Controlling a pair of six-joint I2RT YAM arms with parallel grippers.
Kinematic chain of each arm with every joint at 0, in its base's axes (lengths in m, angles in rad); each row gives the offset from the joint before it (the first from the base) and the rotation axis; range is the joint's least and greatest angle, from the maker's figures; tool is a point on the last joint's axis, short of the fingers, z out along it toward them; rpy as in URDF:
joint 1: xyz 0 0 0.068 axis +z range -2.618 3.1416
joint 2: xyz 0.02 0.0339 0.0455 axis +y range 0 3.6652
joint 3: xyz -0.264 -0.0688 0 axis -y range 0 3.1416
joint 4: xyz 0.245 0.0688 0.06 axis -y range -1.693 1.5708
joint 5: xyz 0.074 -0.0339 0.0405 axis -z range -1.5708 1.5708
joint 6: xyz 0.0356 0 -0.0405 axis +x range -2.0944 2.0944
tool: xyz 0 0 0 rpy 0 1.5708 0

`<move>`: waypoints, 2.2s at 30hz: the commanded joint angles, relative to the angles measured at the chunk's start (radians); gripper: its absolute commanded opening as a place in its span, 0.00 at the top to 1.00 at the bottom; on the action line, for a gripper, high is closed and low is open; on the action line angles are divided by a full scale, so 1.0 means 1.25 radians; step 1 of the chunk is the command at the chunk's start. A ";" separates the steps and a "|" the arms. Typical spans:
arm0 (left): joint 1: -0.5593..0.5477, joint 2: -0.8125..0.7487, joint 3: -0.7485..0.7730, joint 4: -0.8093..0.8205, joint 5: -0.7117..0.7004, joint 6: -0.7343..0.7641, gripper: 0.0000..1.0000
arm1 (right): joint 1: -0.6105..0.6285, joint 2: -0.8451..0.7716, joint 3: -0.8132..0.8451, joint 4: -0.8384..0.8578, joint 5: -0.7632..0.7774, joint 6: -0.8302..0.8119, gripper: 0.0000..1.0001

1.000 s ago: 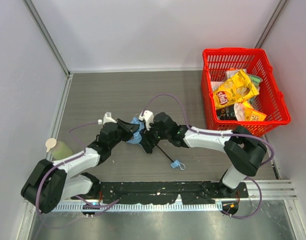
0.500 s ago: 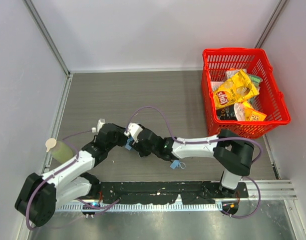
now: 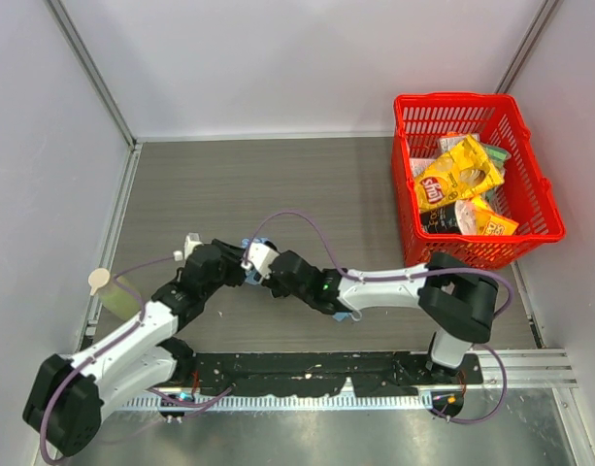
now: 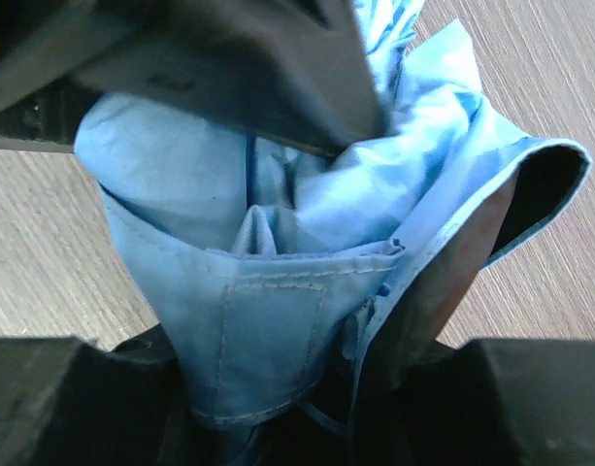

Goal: Put away the umbrella

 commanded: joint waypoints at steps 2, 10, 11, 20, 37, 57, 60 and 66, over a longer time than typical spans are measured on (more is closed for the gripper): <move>-0.009 -0.059 0.001 0.075 0.024 0.005 0.33 | 0.007 -0.090 -0.008 0.085 -0.086 -0.047 0.99; -0.009 -0.090 0.023 0.054 0.030 0.043 0.00 | 0.007 -0.102 -0.012 0.070 -0.103 -0.052 0.99; -0.009 -0.105 0.029 0.034 0.024 0.044 0.00 | 0.005 -0.104 -0.013 0.069 -0.099 -0.056 0.99; -0.006 -0.309 0.001 -0.099 -0.072 0.032 0.00 | -0.030 -0.158 -0.057 0.064 -0.139 -0.056 0.99; 0.010 -0.056 0.251 -0.287 0.063 0.042 0.00 | -0.036 -0.180 -0.042 0.018 -0.150 -0.105 0.99; 0.027 -0.154 0.208 -0.366 0.035 0.017 0.00 | -0.074 -0.169 -0.004 -0.017 -0.123 -0.088 0.99; 0.027 -0.157 0.192 -0.345 0.041 0.006 0.00 | -0.074 -0.164 0.003 -0.026 -0.124 -0.084 0.99; 0.025 -0.107 0.180 -0.263 0.094 -0.020 0.00 | -0.071 -0.155 0.024 -0.038 -0.131 -0.083 0.99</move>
